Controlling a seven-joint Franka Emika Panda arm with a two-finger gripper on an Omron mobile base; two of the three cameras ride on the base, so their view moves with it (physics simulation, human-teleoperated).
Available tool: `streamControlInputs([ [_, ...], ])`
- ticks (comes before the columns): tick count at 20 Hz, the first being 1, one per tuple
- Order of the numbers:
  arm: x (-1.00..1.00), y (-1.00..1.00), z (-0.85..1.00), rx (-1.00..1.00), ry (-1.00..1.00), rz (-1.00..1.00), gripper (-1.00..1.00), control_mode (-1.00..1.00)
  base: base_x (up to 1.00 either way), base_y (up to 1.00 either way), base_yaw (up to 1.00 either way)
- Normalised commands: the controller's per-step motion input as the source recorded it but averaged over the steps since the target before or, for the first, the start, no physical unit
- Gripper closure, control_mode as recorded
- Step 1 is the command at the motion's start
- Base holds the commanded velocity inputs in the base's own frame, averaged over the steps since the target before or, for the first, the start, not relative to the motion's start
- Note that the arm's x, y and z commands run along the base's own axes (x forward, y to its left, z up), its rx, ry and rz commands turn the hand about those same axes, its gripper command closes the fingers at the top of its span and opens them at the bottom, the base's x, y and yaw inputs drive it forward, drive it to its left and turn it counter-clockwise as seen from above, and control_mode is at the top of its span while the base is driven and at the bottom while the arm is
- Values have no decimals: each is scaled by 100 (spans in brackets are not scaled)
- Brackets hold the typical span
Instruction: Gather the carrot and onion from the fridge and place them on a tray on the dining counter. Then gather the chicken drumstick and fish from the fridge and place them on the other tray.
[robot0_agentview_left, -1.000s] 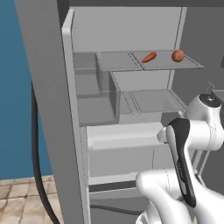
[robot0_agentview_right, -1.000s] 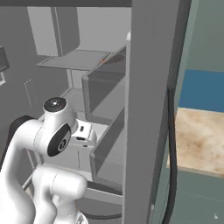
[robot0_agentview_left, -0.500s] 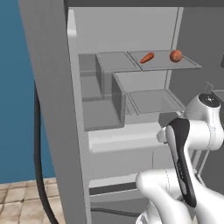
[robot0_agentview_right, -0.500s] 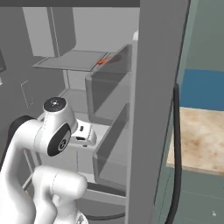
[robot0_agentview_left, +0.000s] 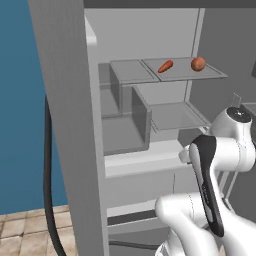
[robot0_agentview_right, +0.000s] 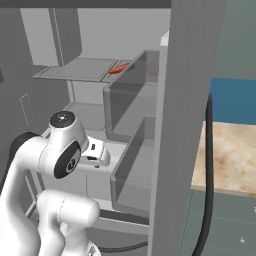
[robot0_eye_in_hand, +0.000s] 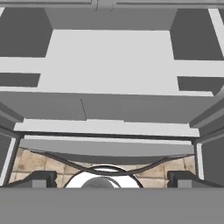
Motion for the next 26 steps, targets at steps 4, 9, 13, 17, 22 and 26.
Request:
streamControlInputs([
  [4,46,5,83,-4,-6,-1,-100,-100,0,0,0],
  [9,36,-3,99,-8,-4,-7,-100,-100,0,0,0],
  [13,28,-15,91,-7,-2,-9,-100,-100,0,0,0],
  [17,2,-11,65,-9,-18,-9,-100,-100,0,0,0],
  [22,15,-25,65,-7,-18,-9,-100,-100,0,0,0],
  [26,50,-38,50,0,-10,-5,-100,-100,0,0,0],
])
